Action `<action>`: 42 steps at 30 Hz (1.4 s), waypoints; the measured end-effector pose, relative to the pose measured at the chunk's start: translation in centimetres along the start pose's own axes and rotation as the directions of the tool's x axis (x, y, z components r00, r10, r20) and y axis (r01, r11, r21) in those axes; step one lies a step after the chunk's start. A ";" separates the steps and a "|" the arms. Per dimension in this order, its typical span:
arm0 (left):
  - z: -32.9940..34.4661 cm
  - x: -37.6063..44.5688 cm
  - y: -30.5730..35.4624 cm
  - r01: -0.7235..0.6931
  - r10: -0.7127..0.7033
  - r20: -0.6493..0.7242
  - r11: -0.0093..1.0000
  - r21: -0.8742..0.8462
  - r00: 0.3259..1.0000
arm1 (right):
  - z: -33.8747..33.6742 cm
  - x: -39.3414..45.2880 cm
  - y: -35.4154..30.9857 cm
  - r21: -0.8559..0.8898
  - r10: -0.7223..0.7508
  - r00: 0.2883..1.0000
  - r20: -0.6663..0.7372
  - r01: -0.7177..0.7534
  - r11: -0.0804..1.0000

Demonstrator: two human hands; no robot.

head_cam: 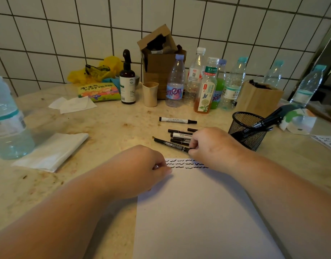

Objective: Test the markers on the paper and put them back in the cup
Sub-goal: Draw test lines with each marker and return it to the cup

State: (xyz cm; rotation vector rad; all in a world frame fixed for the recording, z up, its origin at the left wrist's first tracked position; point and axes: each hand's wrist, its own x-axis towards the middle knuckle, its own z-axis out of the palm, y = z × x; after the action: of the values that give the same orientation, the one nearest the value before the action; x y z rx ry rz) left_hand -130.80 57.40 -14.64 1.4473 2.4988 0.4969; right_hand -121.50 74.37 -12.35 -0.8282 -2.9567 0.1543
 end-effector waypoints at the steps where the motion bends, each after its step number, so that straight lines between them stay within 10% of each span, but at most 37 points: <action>1: 0.0 0.0 0.0 -0.003 0.003 -0.003 1.000 0.001 1.000 | -0.6 -0.8 0.3 0.048 0.007 1.000 0.010 -0.007 0.999; 6: 0.1 -0.1 0.1 0.002 -0.001 -0.025 1.000 0.013 1.000 | -1.4 -3.8 3.0 0.467 0.082 0.996 -0.022 -0.062 0.882; 10: 0.2 -0.2 0.1 0.021 -0.022 -0.033 1.000 -0.010 0.999 | 0.0 -4.4 4.7 0.874 0.070 0.997 0.046 -0.074 0.480; 15: 0.3 -0.2 0.3 -0.002 0.000 -0.062 1.000 -0.026 0.998 | 1.0 -5.0 4.6 0.986 -0.045 0.999 0.007 0.000 0.169; 21: 0.1 -0.5 2.2 -0.140 0.123 -0.097 0.971 -0.193 0.988 | 1.3 -5.5 3.5 0.949 -0.233 0.967 -0.106 0.168 0.268; 25: 0.4 -0.6 2.4 -0.194 0.157 -0.142 0.930 -0.313 0.977 | 1.3 -5.9 3.4 0.976 -0.285 0.949 -0.136 0.177 0.124; 30: -0.9 -1.2 1.7 -0.137 0.316 0.216 0.799 -0.585 0.924 | 0.4 -6.1 4.2 0.935 -0.375 0.892 -0.250 0.323 0.144; 33: -1.8 -1.5 0.2 -0.040 0.333 0.279 0.704 -0.709 0.901 | -1.0 -6.1 6.0 0.941 -0.133 0.933 -0.334 0.339 0.018; 37: -1.5 -0.5 0.2 0.040 -0.035 0.020 0.937 -0.346 0.999 | -0.3 -4.6 7.2 0.969 0.192 0.962 -0.193 0.156 0.193; 42: -0.3 -0.1 0.5 0.112 -0.113 -0.050 0.994 -0.018 0.992 | 0.5 -4.2 6.3 0.900 0.389 0.921 -0.029 -0.145 0.411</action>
State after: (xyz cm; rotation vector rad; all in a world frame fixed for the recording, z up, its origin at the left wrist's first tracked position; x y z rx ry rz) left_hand -130.46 57.44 -14.19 1.2955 2.5923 0.5363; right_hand -114.74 77.50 -13.71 -0.9869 -1.9545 1.3823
